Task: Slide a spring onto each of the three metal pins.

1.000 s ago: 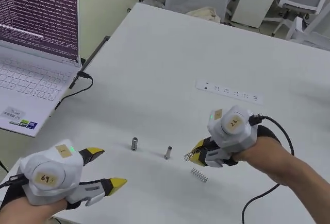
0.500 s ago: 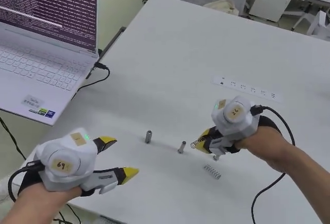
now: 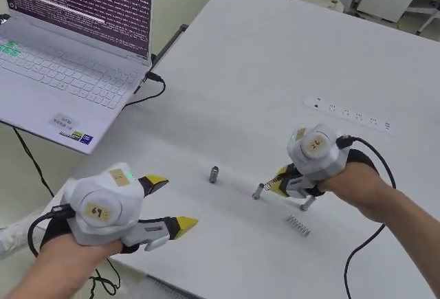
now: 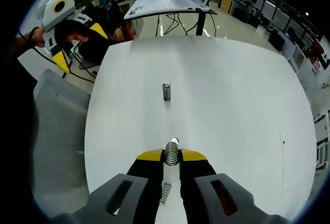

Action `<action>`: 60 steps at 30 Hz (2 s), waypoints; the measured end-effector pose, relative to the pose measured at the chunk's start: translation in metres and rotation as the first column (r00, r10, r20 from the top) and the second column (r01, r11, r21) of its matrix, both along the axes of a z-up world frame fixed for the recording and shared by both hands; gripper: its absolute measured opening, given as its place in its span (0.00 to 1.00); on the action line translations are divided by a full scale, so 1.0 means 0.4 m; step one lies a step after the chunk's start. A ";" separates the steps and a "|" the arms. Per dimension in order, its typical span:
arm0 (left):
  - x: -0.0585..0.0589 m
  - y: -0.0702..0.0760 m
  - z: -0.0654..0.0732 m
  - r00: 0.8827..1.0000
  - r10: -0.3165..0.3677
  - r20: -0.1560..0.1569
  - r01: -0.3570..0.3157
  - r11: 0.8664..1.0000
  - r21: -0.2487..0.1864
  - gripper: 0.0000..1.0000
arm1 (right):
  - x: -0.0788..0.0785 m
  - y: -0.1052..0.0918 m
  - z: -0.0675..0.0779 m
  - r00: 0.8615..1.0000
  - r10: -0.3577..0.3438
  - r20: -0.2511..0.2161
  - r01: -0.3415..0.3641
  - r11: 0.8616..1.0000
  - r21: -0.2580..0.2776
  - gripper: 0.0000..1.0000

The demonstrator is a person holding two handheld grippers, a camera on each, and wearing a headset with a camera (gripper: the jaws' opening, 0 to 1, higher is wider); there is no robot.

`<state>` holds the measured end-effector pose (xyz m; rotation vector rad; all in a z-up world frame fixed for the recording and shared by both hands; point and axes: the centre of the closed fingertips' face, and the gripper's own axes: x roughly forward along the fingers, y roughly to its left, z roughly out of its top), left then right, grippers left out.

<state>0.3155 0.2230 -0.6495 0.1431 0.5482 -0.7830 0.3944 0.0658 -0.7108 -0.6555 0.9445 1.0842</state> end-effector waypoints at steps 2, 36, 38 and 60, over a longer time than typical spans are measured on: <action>0.001 -0.001 0.000 1.000 -0.001 -0.001 0.001 1.000 0.001 0.48 | 0.001 0.001 -0.005 1.000 0.005 -0.004 -0.005 1.000 -0.002 0.09; 0.015 0.012 -0.010 0.999 0.021 -0.024 -0.021 1.000 -0.009 0.45 | 0.025 0.036 -0.077 0.995 0.091 -0.044 -0.094 0.993 -0.068 0.09; 0.016 0.013 -0.010 0.999 0.023 -0.025 -0.023 1.000 -0.010 0.46 | 0.024 0.039 -0.081 0.994 0.095 -0.047 -0.098 0.993 -0.069 0.09; 0.017 0.032 -0.019 0.998 0.040 -0.038 -0.041 0.999 -0.018 0.45 | 0.015 0.045 -0.159 0.991 0.105 -0.082 -0.113 0.988 -0.101 0.09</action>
